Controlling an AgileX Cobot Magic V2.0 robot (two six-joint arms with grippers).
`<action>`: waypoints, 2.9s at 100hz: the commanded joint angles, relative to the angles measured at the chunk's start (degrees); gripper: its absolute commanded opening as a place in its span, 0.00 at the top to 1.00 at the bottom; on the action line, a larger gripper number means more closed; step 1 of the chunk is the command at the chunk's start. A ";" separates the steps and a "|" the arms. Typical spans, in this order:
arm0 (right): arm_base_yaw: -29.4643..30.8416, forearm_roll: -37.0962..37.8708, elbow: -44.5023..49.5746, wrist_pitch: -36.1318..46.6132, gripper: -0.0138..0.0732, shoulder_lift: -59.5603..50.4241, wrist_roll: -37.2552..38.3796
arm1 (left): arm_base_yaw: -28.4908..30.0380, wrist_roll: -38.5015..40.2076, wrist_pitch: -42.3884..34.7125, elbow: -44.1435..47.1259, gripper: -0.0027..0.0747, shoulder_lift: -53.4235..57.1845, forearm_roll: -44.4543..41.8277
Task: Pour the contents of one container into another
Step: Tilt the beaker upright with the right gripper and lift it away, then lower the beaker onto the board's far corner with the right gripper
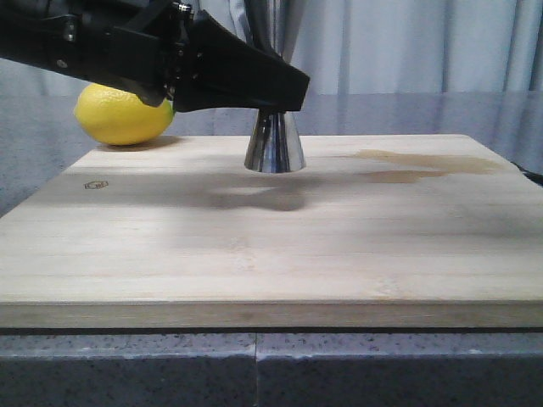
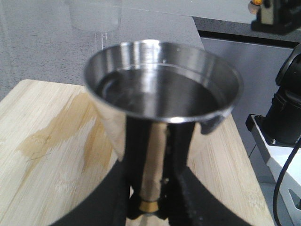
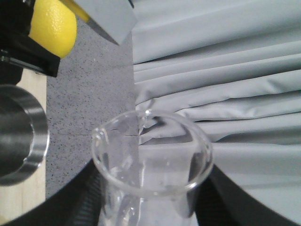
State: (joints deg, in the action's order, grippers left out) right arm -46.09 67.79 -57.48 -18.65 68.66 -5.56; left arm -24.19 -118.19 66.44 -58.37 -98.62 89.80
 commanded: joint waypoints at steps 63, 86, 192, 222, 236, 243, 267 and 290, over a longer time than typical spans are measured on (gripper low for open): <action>0.23 -10.35 -2.05 -2.21 0.65 -1.29 4.11 | -0.58 0.65 5.88 -1.65 0.98 2.91 3.93; 3.49 -10.35 -2.05 -1.41 0.65 -1.29 9.62 | -0.58 0.65 5.88 -1.65 0.98 2.91 3.83; 24.39 -20.13 2.57 25.20 0.65 5.51 25.32 | -0.58 0.65 5.88 -1.65 0.98 2.91 3.46; 29.21 -23.23 7.48 38.45 0.65 9.52 25.32 | -0.58 0.68 5.99 -1.65 0.98 2.91 3.01; 32.39 -25.40 11.07 46.80 0.65 10.64 25.32 | -0.58 0.68 5.99 -1.65 0.98 2.91 3.01; 34.30 -25.95 13.01 50.46 0.65 11.15 25.32 | -0.58 0.68 5.99 -1.65 0.98 2.91 3.01; 39.63 -26.44 19.01 62.99 0.65 12.22 25.32 | -0.58 0.68 5.99 -1.65 0.98 2.91 3.01; 41.44 -26.88 21.97 68.77 0.65 15.65 25.32 | -0.58 0.68 5.99 -1.65 0.98 2.91 3.01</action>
State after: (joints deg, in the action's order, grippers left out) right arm -5.26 42.91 -34.82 43.82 84.53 19.64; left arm -24.19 -118.19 66.44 -58.37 -98.62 88.90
